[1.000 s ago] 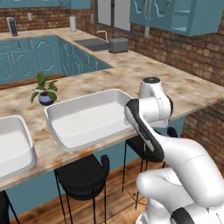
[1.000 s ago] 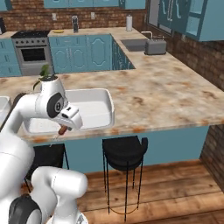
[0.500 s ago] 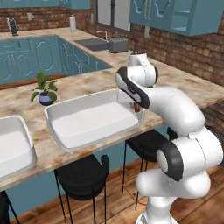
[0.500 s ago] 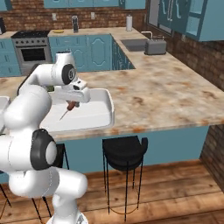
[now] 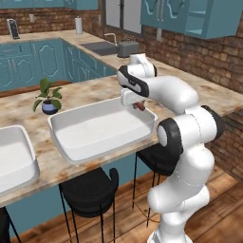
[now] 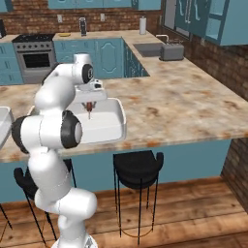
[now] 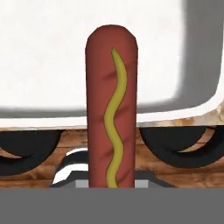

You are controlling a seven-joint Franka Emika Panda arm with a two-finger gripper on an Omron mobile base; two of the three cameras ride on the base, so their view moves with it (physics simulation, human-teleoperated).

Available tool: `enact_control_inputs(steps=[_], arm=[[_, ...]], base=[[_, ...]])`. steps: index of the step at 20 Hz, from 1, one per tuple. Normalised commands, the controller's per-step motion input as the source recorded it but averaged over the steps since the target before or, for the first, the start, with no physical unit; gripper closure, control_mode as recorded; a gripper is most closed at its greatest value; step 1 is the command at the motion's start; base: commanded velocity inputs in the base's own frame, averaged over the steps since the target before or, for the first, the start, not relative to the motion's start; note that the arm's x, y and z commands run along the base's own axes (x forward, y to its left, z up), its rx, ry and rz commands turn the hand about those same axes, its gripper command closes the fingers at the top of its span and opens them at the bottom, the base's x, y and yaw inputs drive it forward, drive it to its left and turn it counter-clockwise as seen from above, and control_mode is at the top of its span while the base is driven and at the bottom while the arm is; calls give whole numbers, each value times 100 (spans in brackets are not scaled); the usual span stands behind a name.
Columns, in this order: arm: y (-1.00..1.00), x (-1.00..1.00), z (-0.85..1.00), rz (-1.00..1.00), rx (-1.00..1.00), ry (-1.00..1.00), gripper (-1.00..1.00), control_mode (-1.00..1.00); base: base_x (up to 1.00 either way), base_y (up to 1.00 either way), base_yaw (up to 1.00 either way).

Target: Place the cold items (carrot and sweet potato) from the fridge in one tupperware on the dining counter. Place the warm items (kebab skewer and hot dog) in the stove area in another tupperware.

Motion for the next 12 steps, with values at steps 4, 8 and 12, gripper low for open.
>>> enact_control_inputs(steps=[4, 8, 12], arm=[[30, 99, -54, 62, 0, 7, 100, -100], [16, 79, -50, 43, 3, -1, 100, -100], [14, 91, -40, 44, 15, 0, 100, -100]], base=[[0, 0, 0], [0, 0, 0], [0, 0, 0]])
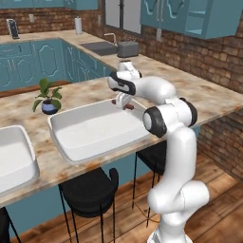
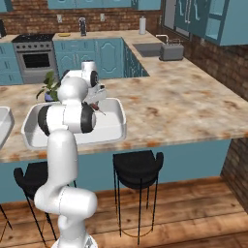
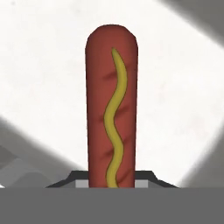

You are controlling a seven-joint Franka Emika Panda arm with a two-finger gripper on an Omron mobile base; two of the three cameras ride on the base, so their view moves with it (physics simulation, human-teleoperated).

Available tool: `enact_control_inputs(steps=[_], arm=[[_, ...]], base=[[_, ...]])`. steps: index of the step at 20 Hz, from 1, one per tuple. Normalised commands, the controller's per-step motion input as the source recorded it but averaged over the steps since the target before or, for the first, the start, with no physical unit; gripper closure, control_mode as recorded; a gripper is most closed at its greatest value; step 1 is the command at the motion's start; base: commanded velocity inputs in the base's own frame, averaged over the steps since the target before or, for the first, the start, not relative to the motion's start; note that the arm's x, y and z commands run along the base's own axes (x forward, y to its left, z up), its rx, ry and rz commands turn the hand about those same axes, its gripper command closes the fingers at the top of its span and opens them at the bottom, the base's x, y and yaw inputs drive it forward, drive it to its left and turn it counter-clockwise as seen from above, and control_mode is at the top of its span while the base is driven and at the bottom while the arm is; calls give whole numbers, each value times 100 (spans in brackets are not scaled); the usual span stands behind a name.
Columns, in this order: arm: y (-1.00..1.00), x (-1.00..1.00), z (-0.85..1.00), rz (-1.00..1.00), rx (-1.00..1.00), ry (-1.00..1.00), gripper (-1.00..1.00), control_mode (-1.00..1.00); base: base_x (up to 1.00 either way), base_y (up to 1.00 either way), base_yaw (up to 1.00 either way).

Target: Place the cold items (carrot and sweet potato) from the fridge in one tupperware on the dining counter. Place the warm items (kebab skewer and hot dog) in the stove area in another tupperware.

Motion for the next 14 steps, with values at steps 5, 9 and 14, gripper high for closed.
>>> enact_control_inputs(steps=[5, 9, 14], arm=[[27, 42, -40, 55, 13, 0, 100, -100], [15, 18, -42, 50, 4, 8, 100, -100], [1, 0, -46, 13, -1, 22, 100, -100]], base=[[0, 0, 0], [0, 0, 0], [0, 0, 0]])
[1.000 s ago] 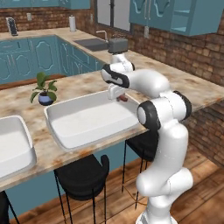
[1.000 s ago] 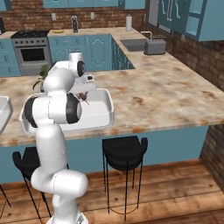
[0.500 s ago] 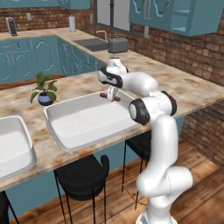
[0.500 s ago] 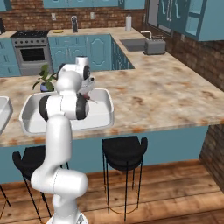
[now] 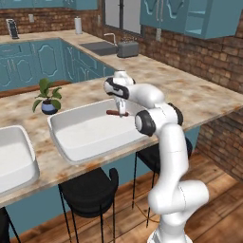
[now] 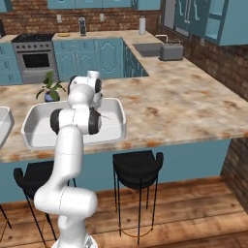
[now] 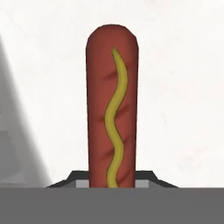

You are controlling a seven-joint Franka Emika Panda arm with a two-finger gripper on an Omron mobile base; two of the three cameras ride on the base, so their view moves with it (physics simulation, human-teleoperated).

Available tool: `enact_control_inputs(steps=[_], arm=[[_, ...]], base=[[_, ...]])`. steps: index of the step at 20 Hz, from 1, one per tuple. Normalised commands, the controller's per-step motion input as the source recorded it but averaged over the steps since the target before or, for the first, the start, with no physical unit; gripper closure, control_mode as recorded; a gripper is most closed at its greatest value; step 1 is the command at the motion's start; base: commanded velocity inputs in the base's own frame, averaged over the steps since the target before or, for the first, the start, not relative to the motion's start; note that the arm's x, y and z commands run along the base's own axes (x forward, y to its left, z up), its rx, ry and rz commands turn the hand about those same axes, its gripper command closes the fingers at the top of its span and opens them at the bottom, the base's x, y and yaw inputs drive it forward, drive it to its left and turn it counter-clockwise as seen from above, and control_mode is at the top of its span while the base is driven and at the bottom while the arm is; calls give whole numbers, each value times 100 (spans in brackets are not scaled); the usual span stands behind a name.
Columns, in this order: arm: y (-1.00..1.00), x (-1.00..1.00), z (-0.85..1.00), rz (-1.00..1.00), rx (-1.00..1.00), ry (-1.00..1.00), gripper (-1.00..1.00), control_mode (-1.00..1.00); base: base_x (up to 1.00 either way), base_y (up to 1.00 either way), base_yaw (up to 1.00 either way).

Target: Place the cold items (carrot and sweet potato) from the fridge in one tupperware on the dining counter. Place the warm items (kebab skewer and hot dog) in the stove area in another tupperware.

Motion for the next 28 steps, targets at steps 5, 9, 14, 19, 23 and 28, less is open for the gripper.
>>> enact_control_inputs(steps=[5, 9, 14, 19, 23, 28], arm=[[0, 7, -47, 1, -3, 1, 100, -100], [-2, 25, -14, 1, 0, 0, 100, -100], [0, 53, -22, 4, 0, 4, 100, -100], [1, 20, -15, 1, 0, 9, -100, -100], [1, 0, 1, 0, 0, 8, -100, -100], [7, -12, 26, -3, -5, 6, -100, -100]], base=[[0, 0, 0], [0, 0, 0], [0, 0, 0], [0, 0, 0], [0, 0, 0], [0, 0, 0]])
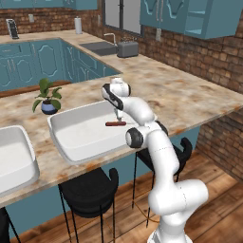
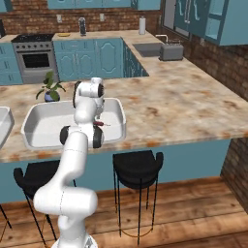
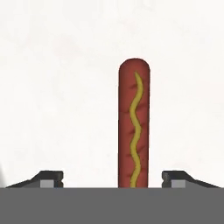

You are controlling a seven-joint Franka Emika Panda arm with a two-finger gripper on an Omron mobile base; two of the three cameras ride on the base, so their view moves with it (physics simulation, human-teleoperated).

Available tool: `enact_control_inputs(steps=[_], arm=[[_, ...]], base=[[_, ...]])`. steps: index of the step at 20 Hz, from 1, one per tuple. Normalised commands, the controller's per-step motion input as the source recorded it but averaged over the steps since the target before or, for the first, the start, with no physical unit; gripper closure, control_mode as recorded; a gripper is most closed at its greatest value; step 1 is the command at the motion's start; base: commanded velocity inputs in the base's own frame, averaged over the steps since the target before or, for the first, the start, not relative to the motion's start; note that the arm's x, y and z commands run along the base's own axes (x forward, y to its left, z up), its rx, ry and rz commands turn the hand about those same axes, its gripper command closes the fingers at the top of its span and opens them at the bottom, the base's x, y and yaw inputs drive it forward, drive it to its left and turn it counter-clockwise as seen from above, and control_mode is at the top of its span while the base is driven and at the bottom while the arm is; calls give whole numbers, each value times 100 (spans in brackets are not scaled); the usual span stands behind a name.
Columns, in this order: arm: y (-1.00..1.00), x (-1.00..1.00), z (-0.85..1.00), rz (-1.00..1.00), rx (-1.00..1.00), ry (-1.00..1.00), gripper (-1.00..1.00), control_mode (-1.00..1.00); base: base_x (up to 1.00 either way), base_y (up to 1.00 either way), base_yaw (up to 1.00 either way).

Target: Place the cold items (carrot and sweet potato) from the fridge in one tupperware on the dining counter. Place the warm items (kebab skewer and hot dog) in the stove area in another tupperware.

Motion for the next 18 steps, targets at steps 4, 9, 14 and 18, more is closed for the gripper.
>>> enact_control_inputs(steps=[4, 9, 14, 18], arm=[[9, -85, 92, -23, 0, -4, -100, -100], [0, -100, 85, -34, -5, -17, -100, -100], [4, -100, 41, -24, -23, -22, -100, -100], [-11, -100, 61, -18, -21, -14, -100, -100]], base=[[0, 0, 0], [0, 0, 0], [0, 0, 0], [0, 0, 0]])
